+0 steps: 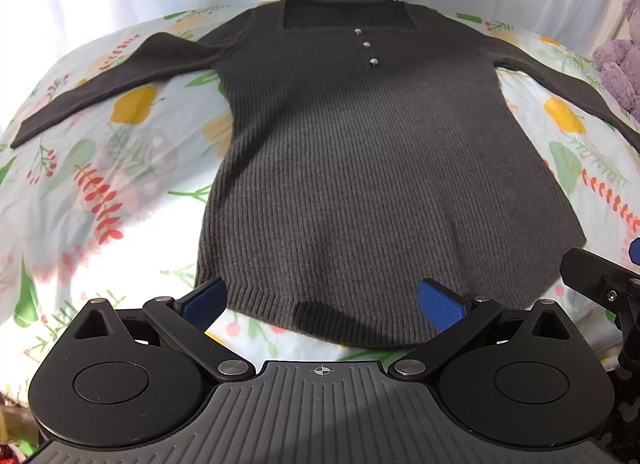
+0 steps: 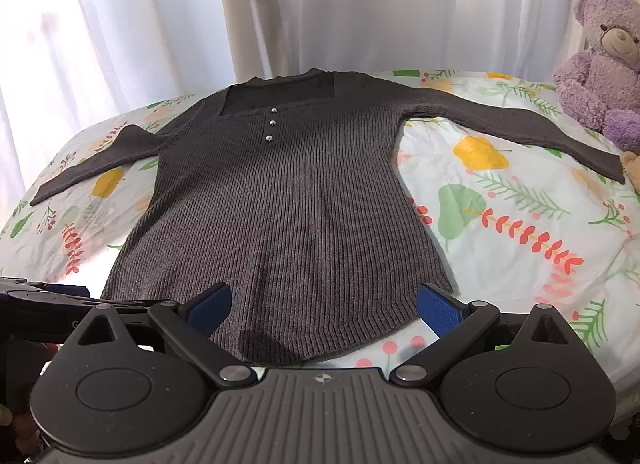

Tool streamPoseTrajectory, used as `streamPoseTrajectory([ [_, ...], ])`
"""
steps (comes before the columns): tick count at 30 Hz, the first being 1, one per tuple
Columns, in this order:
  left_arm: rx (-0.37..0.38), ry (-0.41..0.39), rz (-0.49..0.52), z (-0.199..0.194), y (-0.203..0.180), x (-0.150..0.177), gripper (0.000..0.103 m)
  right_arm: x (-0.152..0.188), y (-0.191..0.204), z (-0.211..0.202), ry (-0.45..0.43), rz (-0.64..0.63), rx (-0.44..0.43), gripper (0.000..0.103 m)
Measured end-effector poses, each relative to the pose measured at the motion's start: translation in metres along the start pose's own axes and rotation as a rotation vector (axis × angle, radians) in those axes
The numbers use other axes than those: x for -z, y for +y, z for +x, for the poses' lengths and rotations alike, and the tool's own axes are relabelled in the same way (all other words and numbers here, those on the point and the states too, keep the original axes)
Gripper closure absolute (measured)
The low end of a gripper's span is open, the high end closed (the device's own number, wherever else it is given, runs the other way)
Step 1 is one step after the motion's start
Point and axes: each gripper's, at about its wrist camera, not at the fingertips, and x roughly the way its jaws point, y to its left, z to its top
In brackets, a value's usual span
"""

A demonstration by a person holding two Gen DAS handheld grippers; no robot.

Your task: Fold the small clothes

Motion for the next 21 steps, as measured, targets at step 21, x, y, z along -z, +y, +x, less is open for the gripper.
streamPoseTrajectory([
  [21, 0.031, 0.06, 0.008, 0.017, -0.003, -0.005, 0.0, -0.001, -0.026, 0.012, 0.015, 0.132, -0.093, 0.004],
])
